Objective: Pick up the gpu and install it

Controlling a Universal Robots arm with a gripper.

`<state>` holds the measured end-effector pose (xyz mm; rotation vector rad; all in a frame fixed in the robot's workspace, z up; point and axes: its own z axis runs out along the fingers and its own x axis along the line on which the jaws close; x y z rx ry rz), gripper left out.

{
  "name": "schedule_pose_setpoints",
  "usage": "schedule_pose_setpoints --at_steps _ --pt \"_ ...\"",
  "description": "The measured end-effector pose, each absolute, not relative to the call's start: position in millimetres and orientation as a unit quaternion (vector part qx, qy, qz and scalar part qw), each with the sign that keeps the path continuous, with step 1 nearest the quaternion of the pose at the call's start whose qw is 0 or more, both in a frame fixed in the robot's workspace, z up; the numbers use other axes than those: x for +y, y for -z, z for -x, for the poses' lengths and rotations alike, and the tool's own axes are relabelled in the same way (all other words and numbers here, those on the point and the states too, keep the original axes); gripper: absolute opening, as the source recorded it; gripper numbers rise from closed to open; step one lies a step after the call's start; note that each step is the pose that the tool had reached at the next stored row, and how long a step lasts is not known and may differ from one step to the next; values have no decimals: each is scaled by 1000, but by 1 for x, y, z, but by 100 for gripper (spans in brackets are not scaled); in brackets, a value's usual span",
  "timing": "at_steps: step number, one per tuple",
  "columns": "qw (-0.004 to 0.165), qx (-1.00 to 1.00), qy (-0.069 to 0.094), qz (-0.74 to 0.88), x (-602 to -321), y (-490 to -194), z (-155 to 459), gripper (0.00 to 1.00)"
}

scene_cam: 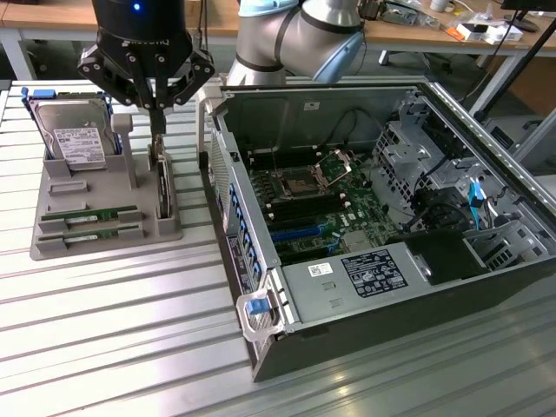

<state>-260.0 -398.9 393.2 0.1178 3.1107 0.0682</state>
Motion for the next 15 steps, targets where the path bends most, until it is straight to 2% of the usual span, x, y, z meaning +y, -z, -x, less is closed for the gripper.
schedule_pose_setpoints --at_steps 15 --pt "14 999 -22 -38 -399 -393 285 10"
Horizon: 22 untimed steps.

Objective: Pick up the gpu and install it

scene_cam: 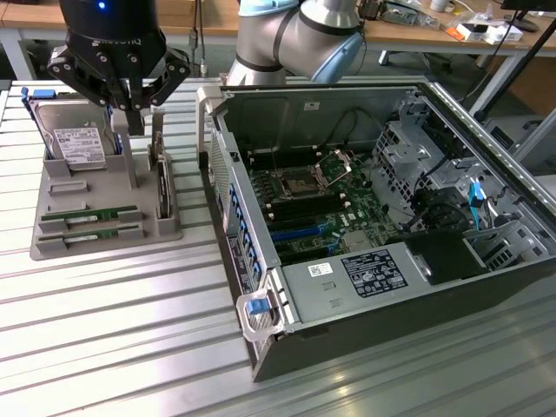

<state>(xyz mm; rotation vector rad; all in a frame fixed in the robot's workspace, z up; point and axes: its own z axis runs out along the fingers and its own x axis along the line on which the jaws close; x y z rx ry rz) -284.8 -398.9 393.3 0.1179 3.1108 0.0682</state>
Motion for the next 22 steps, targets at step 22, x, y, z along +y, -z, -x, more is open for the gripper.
schedule_pose_setpoints --at_steps 22 --pt "14 999 -22 -38 -399 -393 311 10"
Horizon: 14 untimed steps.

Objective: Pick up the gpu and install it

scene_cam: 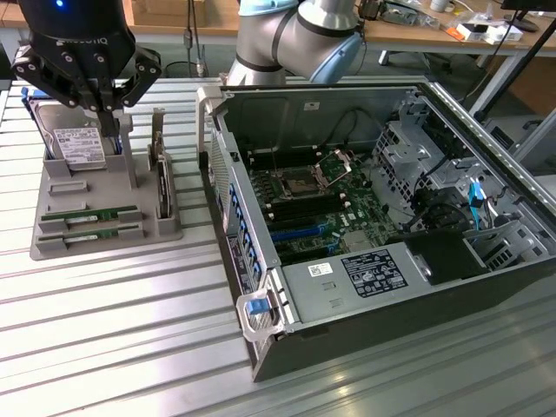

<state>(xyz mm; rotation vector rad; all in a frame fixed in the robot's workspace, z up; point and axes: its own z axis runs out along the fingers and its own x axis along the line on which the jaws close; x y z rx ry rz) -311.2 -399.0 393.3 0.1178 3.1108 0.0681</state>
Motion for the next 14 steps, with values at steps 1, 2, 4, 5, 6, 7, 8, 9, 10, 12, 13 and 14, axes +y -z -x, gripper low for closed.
schedule_pose_setpoints --at_steps 1,2,4,5,6,7,8,9,10,12,13,14 --pt "14 999 -22 -38 -399 -393 312 10" --pt "14 999 -22 -38 -399 -393 313 10" --pt "14 999 -22 -38 -399 -393 315 10" --pt "14 999 -22 -38 -399 -393 317 10" --pt "14 999 -22 -38 -399 -393 318 10" --pt "14 999 -22 -38 -399 -393 319 10" --pt "14 999 -22 -38 -399 -393 321 10" --pt "14 999 -22 -38 -399 -393 322 10" --pt "14 999 -22 -38 -399 -393 323 10" --pt "14 999 -22 -38 -399 -393 325 10" --pt "14 999 -22 -38 -399 -393 327 10" --pt "14 999 -22 -38 -399 -393 328 10"
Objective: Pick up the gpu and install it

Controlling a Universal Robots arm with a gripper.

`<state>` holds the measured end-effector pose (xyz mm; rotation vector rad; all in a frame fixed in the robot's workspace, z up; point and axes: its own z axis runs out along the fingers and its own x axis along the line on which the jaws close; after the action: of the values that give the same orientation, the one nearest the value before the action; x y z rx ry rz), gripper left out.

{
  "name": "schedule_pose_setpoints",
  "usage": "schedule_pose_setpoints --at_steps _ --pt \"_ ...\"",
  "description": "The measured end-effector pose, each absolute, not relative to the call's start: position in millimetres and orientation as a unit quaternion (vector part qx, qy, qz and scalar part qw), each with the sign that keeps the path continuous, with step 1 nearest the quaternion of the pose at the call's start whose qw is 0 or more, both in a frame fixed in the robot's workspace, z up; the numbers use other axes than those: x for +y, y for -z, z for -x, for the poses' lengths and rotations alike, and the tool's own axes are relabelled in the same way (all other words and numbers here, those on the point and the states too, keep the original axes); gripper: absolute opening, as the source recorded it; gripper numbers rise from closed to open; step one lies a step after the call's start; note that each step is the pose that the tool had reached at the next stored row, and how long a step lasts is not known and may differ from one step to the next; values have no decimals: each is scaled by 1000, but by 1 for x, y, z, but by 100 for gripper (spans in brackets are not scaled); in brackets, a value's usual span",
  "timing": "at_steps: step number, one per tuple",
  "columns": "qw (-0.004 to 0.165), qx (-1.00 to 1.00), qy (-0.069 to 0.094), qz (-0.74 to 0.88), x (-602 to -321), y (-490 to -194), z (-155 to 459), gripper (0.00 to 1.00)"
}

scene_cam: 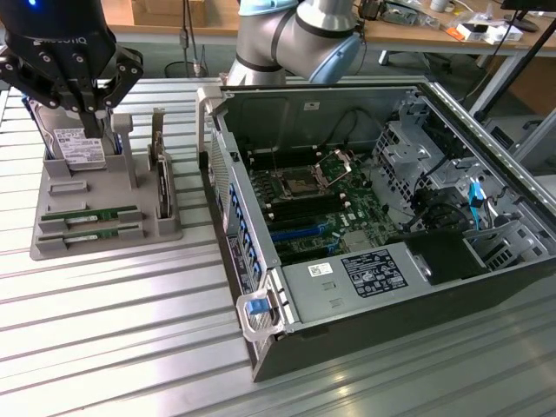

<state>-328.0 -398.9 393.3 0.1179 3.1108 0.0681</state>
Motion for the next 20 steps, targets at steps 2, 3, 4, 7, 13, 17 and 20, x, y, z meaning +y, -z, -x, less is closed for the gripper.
schedule_pose_setpoints --at_steps 2,3,4,7,13,17,20 --pt "14 999 -22 -38 -399 -393 331 10" --pt "14 999 -22 -38 -399 -393 333 10" --pt "14 999 -22 -38 -399 -393 334 10" --pt "14 999 -22 -38 -399 -393 337 10" --pt "14 999 -22 -38 -399 -393 344 10" --pt "14 999 -22 -38 -399 -393 349 10" --pt "14 999 -22 -38 -399 -393 354 10"
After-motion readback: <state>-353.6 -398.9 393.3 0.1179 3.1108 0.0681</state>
